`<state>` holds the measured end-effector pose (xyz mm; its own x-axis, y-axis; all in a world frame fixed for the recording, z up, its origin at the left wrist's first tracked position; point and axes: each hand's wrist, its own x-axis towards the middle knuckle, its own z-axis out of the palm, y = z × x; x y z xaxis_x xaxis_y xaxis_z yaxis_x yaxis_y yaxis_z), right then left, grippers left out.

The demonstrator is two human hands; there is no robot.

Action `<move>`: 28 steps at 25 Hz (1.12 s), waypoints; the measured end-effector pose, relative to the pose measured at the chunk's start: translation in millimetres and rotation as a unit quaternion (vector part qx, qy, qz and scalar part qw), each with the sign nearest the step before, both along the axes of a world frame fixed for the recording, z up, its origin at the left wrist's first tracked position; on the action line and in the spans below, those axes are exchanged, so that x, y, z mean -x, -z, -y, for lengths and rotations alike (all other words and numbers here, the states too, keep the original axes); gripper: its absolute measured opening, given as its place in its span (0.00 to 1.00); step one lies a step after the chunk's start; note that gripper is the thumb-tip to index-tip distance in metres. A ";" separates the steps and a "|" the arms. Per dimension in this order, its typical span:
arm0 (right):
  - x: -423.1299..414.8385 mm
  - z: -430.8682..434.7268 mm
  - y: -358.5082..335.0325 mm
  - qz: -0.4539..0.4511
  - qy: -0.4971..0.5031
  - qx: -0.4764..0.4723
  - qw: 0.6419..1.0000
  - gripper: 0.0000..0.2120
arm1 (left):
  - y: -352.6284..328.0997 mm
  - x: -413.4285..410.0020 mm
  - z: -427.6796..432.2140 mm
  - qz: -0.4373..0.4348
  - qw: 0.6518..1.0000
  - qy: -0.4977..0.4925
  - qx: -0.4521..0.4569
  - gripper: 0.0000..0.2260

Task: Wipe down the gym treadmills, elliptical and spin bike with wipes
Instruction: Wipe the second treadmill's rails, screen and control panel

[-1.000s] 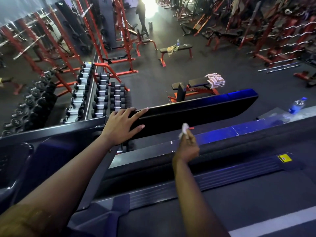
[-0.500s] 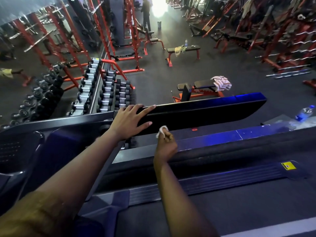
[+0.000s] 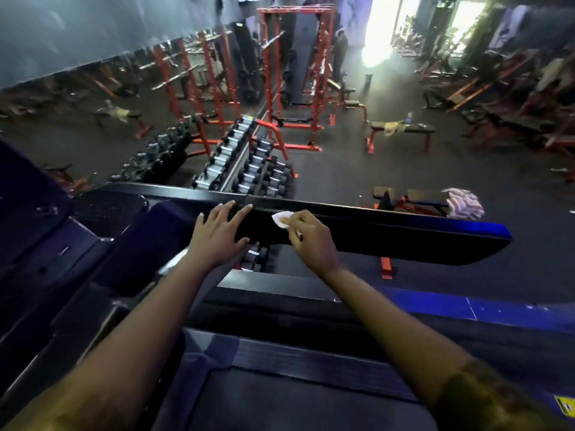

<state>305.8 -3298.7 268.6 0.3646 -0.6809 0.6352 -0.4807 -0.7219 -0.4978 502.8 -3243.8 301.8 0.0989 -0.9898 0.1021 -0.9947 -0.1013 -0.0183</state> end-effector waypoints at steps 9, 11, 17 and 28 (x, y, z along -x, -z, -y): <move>-55.8 66.4 -28.8 -0.431 -0.287 0.368 0.773 0.19 | 14.8 -1.2 -45.6 0.121 0.987 -0.100 -0.026 0.32; -64.7 74.6 -23.8 -0.510 -0.296 0.366 0.720 0.17 | 17.4 0.5 -44.8 0.139 0.985 -0.100 -0.025 0.33; -27.0 88.4 7.6 -0.567 -0.217 0.492 0.624 0.21 | 18.6 2.8 -41.9 0.163 0.982 -0.099 -0.010 0.33; -72.9 80.0 -59.1 -0.487 -0.253 0.267 0.792 0.21 | 20.8 3.2 -40.3 0.175 0.980 -0.096 -0.010 0.33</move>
<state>378.7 -3378.7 327.7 0.9992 -0.0205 0.0333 -0.0314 -0.9276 0.3723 499.5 -3203.5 281.0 0.2465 -0.9585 0.1434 -0.8897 -0.2825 -0.3587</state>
